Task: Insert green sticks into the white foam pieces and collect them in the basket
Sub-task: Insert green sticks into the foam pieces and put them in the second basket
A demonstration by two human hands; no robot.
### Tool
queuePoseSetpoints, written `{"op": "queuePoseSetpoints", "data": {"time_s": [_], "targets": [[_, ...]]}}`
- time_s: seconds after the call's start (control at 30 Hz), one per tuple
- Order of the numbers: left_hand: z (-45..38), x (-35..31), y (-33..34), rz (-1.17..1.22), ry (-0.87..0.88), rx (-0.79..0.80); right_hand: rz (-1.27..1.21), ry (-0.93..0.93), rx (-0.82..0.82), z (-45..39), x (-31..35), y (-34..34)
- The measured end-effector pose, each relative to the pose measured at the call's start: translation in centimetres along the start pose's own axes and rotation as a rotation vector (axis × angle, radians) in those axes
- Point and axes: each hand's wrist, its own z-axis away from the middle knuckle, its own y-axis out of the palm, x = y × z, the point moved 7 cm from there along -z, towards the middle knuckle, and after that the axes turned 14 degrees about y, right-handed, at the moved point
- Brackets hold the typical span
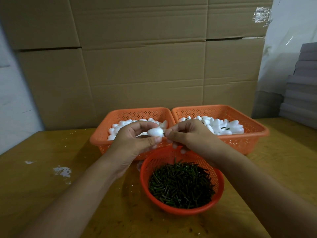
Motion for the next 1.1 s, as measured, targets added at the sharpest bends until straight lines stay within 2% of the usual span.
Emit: {"op": "queuePoseSetpoints", "data": {"time_s": [0.2,0.37,0.73,1.1], "targets": [[-0.3,-0.3,-0.1,0.139,-0.012,-0.04,0.01,0.046,0.059,0.1,-0.2,0.8],[-0.2,-0.3,-0.3,0.161,-0.02,-0.071,-0.1,0.068,0.039,0.2,-0.4,0.7],[0.1,-0.7,0.3,0.081,-0.025,-0.004,-0.059,0.064,0.036,0.7,-0.1,1.4],[0.0,-0.5,0.2,0.132,-0.02,0.064,-0.051,0.059,0.082,1.2,0.6,1.9]]}}
